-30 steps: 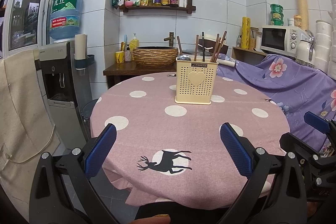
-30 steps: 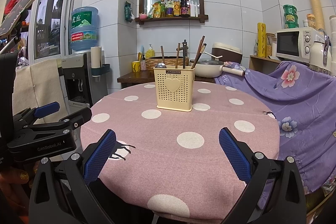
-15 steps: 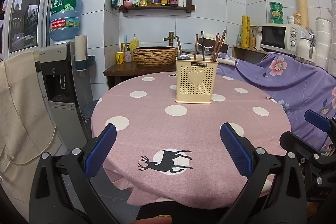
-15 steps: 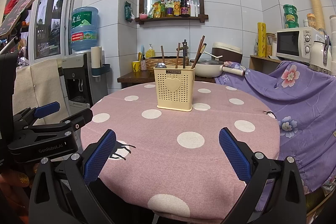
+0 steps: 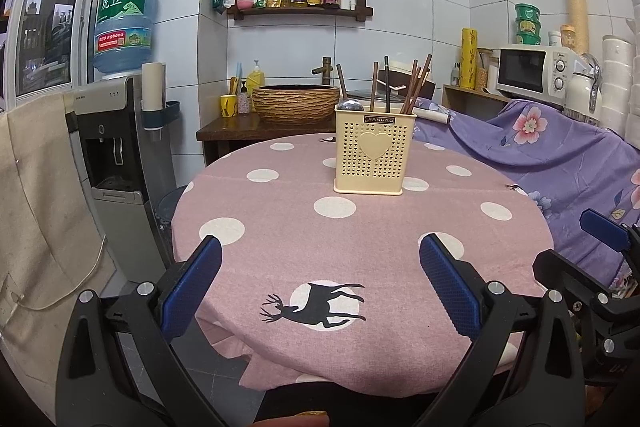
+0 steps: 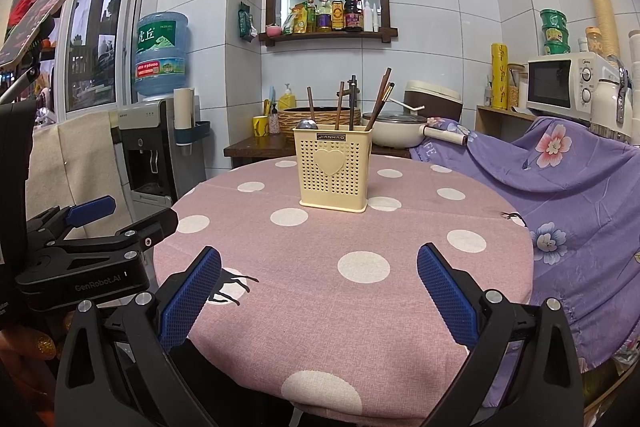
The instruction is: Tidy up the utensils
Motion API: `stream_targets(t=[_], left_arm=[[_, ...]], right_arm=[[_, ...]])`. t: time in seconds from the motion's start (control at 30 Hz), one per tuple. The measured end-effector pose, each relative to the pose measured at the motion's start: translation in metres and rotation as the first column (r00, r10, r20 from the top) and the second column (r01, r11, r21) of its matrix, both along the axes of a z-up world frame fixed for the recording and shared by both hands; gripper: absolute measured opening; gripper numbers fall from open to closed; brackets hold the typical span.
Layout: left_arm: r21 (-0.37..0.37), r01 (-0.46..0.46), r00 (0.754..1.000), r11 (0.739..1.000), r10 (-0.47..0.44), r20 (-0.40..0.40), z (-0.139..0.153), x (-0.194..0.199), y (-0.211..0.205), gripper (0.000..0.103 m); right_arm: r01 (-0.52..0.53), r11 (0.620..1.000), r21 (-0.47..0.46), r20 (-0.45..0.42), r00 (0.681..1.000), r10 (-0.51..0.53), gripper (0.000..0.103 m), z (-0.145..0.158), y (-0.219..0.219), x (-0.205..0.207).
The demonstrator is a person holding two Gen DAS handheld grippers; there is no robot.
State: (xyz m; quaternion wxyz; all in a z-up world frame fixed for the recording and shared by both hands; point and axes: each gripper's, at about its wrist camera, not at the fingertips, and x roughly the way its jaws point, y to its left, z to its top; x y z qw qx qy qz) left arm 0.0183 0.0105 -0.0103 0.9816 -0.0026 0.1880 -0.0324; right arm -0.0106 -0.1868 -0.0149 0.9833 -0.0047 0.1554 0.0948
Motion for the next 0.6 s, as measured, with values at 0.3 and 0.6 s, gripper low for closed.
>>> stream_targets(t=[0.3,0.6], left_arm=[[-0.032,0.006,1.0,0.999,-0.006,-0.006,-0.0007,0.0002,0.0038,0.097],[-0.031,-0.001,1.0,1.0,0.0,-0.017,-0.0026,0.0009,0.0038,0.097]], right_arm=[[-0.001,1.0,-0.002,-0.005,1.0,0.001,0.097,-0.0014,-0.0005,0.0008],[-0.005,1.0,-0.004,-0.006,1.0,0.005,0.097,-0.0032,-0.0008,0.0016]])
